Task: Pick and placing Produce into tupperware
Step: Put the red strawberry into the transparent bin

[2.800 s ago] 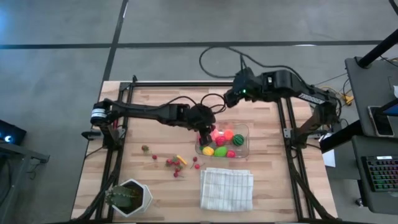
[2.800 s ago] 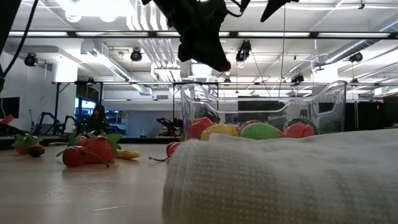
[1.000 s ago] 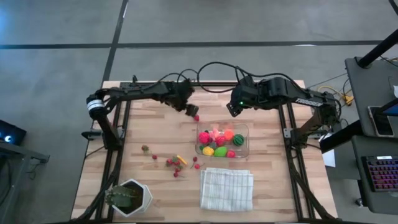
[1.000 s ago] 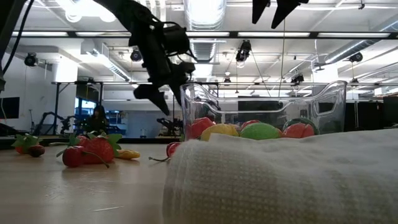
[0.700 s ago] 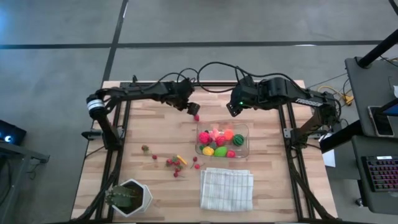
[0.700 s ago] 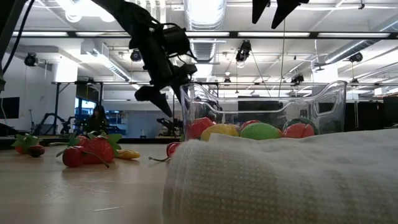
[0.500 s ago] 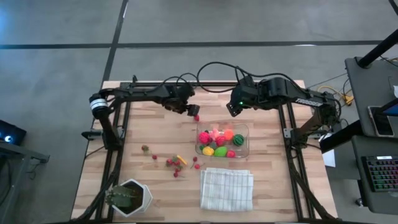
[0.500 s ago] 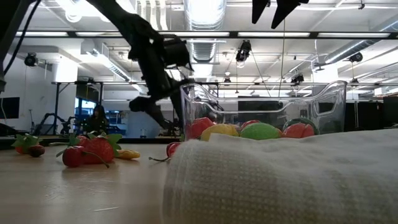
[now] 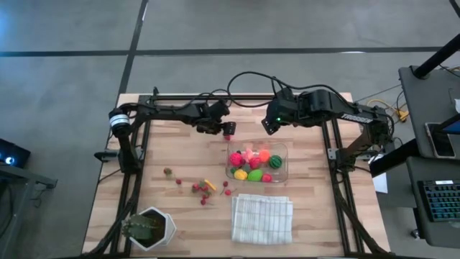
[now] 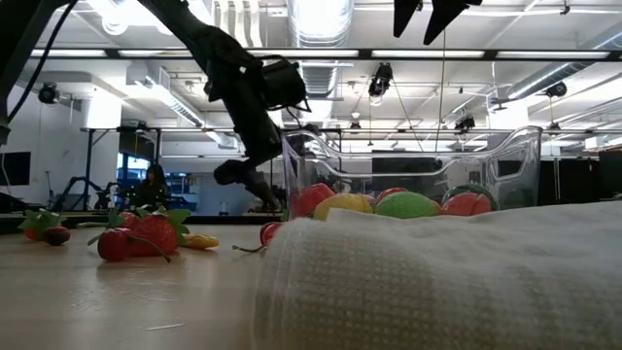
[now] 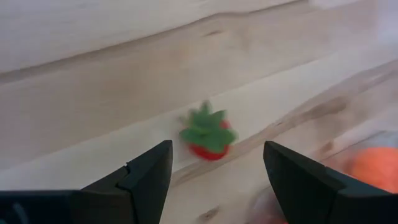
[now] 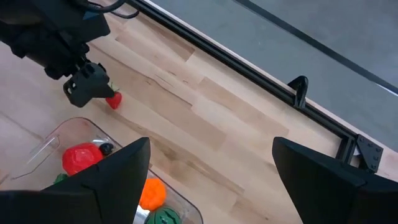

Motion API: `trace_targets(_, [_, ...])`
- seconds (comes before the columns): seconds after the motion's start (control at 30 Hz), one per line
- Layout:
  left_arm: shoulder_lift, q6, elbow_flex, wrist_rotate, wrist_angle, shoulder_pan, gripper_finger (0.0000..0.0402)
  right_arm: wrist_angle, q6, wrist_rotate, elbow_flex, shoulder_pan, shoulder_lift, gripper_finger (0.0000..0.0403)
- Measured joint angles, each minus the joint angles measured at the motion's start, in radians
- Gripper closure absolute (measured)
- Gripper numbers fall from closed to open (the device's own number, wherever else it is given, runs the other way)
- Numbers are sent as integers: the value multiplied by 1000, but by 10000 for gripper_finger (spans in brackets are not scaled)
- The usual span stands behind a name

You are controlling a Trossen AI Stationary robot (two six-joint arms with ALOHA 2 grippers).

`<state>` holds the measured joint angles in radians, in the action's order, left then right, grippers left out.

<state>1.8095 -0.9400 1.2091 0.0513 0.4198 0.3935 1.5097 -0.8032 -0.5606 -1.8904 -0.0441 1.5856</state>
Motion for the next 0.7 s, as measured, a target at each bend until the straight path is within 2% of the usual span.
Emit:
trace_targets(0.4, [74, -26, -2, -2, -37, -32, 164, 3, 3, 2, 2, 0, 0, 74])
trace_targets(0.7, [85, -23, -3, -66, -46, -33, 164, 4, 3, 3, 4, 0, 0, 74])
